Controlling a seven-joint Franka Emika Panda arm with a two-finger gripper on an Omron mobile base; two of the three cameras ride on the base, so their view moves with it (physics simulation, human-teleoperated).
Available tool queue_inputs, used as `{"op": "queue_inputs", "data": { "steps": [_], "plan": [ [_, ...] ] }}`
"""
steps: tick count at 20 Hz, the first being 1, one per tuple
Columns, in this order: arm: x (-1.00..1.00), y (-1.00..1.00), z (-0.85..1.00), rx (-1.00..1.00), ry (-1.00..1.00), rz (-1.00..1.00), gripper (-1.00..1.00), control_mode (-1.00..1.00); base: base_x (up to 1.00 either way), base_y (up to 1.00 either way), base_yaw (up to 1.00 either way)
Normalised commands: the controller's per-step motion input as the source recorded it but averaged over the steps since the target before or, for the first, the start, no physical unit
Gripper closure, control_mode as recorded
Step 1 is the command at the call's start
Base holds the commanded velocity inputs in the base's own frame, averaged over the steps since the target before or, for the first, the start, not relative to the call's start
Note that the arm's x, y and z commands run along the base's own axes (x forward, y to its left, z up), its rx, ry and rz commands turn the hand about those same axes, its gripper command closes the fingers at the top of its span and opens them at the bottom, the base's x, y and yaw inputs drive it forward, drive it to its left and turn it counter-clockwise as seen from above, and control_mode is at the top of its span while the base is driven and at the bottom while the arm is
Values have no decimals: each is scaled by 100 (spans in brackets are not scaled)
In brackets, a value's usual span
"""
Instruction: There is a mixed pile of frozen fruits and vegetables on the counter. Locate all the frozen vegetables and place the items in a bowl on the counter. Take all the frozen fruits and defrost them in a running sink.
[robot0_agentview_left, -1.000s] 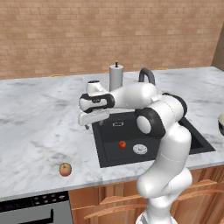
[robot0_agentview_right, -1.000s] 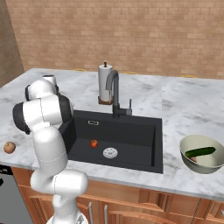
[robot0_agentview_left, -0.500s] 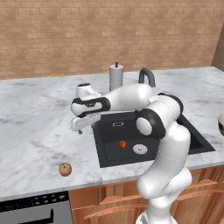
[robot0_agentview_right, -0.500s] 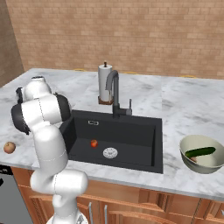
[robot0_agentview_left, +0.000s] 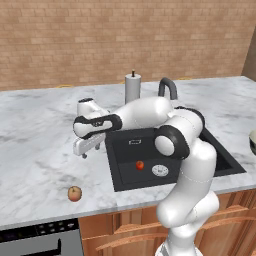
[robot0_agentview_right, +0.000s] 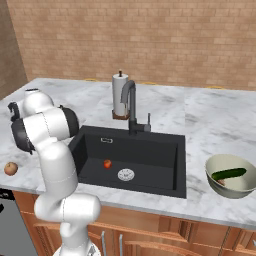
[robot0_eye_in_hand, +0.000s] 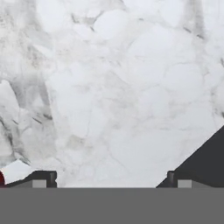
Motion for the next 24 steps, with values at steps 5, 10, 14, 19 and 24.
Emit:
{"op": "queue_inputs", "data": {
  "steps": [5,10,14,19,24],
  "plan": [
    [-20,28,0,0,-2,15,-100,-100,0,0,0],
    [-27,25,-2,-1,-3,14,-100,-100,0,0,0],
    [-21,26,-6,1,-2,16,-100,-100,0,0,0],
    [-19,22,-17,2,3,15,-100,-100,0,0,0],
    [-31,30,-9,0,0,13,-100,-100,0,0,0]
  ]
}}
